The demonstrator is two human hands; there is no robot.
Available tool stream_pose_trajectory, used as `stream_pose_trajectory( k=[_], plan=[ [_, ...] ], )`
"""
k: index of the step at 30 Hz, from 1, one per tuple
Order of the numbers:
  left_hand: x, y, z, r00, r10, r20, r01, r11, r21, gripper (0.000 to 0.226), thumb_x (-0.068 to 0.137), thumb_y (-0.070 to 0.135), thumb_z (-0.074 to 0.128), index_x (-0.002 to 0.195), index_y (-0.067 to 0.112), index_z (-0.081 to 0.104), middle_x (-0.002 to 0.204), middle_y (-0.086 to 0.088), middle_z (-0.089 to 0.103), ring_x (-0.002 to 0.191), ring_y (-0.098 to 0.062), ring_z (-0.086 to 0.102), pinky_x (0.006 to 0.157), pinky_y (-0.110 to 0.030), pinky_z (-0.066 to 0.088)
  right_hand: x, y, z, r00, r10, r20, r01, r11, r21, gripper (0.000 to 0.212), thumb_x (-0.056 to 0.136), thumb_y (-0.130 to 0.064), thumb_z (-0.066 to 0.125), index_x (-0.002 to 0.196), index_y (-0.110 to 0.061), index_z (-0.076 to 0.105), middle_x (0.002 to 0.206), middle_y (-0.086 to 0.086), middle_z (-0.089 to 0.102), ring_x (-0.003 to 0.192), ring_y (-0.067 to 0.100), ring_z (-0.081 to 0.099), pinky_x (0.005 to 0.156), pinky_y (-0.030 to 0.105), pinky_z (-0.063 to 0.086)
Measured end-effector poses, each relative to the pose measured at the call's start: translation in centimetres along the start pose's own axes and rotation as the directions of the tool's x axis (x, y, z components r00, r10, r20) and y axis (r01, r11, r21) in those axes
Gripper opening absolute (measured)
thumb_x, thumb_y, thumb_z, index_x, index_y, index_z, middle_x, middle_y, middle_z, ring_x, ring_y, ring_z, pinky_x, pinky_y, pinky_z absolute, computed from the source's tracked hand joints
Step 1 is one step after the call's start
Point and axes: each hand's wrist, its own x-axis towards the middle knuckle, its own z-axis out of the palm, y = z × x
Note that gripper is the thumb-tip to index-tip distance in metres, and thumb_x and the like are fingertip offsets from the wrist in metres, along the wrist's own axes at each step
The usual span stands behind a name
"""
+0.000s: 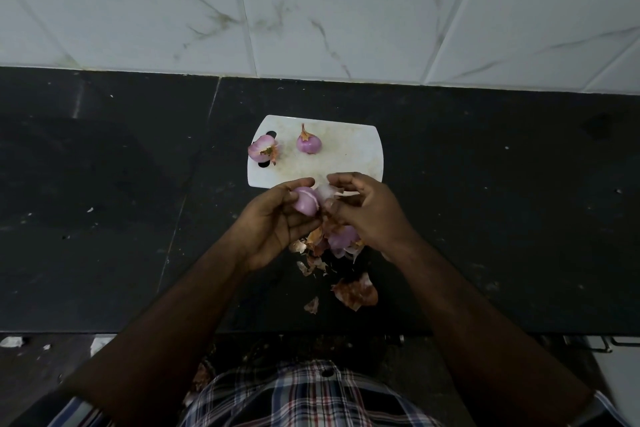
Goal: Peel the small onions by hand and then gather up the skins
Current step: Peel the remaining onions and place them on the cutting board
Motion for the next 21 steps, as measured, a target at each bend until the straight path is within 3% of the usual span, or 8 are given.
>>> stream_pose_trajectory(
  k=[5,7,10,13,15,18,21],
  plan=[
    [-0.17,-0.22,0.34,0.998,-0.05,-0.044,0.051,0.999,0.014,0.041,0.103,0.026,0.041,0.137,0.007,0.055,0.125,-0.023,0.068,0.101,-0.031,0.07,0.091,-0.039,0.059,0.15,0.2,0.26,0.994,-0.08,0.077,0.087,0.992,-0.09,0.037,0.088,-0.019,0.074,0.124,-0.024,0.067,0.137,-0.009,0.058,0.126,0.005,0.054,0.106,0.032,0.047],
    [-0.21,-0.17,0.42,0.995,-0.078,-0.064,0.081,0.996,0.032,0.042,0.105,0.031,0.04,0.135,0.007,0.056,0.126,-0.024,0.067,0.102,-0.031,0.07,0.088,-0.039,0.06,0.03,0.03,0.21,0.988,-0.086,0.127,0.095,0.993,-0.063,0.052,0.084,-0.024,0.079,0.131,-0.028,0.059,0.14,-0.013,0.056,0.129,0.003,0.051,0.106,0.026,0.046],
    [-0.06,-0.1,0.4,0.989,-0.11,-0.1,0.117,0.99,0.073,0.053,0.105,0.044,0.04,0.134,0.002,0.058,0.129,-0.027,0.064,0.108,-0.032,0.068,0.091,-0.04,0.058,-0.13,0.05,0.42,0.981,-0.113,0.16,0.125,0.99,-0.065,0.066,0.077,-0.024,0.084,0.137,-0.026,0.055,0.131,-0.013,0.059,0.122,-0.001,0.053,0.1,0.019,0.048],
    [-0.03,-0.11,0.6,0.985,-0.134,-0.111,0.146,0.983,0.108,0.056,0.104,0.05,0.039,0.131,0.006,0.06,0.125,-0.022,0.068,0.114,-0.033,0.068,0.096,-0.04,0.055,-0.09,0.2,0.91,0.988,-0.151,0.007,0.151,0.981,-0.121,0.045,0.074,-0.023,0.086,0.114,-0.026,0.066,0.115,-0.006,0.062,0.106,0.0,0.06,0.087,0.02,0.052],
    [-0.1,-0.09,0.78,0.984,-0.146,-0.104,0.158,0.98,0.117,0.055,0.104,0.05,0.04,0.129,0.007,0.061,0.121,-0.02,0.071,0.108,-0.031,0.071,0.088,-0.036,0.058,-0.08,0.12,1.0,0.991,-0.133,-0.03,0.13,0.989,-0.073,0.038,0.073,-0.022,0.087,0.103,-0.023,0.065,0.108,-0.005,0.064,0.101,0.002,0.063,0.083,0.02,0.055],
    [-0.1,-0.18,0.73,0.983,-0.148,-0.104,0.163,0.974,0.158,0.055,0.103,0.052,0.041,0.129,0.008,0.062,0.114,-0.016,0.074,0.096,-0.024,0.074,0.081,-0.033,0.056,-0.22,-0.05,0.76,0.993,-0.111,0.045,0.11,0.994,0.012,0.053,0.074,-0.018,0.087,0.119,-0.024,0.059,0.112,-0.01,0.066,0.105,0.001,0.064,0.087,0.019,0.054],
    [0.02,-0.33,0.76,0.986,-0.13,-0.108,0.15,0.969,0.195,0.057,0.103,0.054,0.04,0.126,0.009,0.064,0.11,-0.015,0.074,0.091,-0.022,0.073,0.086,-0.034,0.053,-0.29,-0.03,0.83,0.991,-0.125,0.046,0.128,0.989,-0.074,0.054,0.073,-0.021,0.087,0.121,-0.026,0.063,0.112,-0.005,0.063,0.101,0.0,0.062,0.082,0.011,0.05]
  ],
)
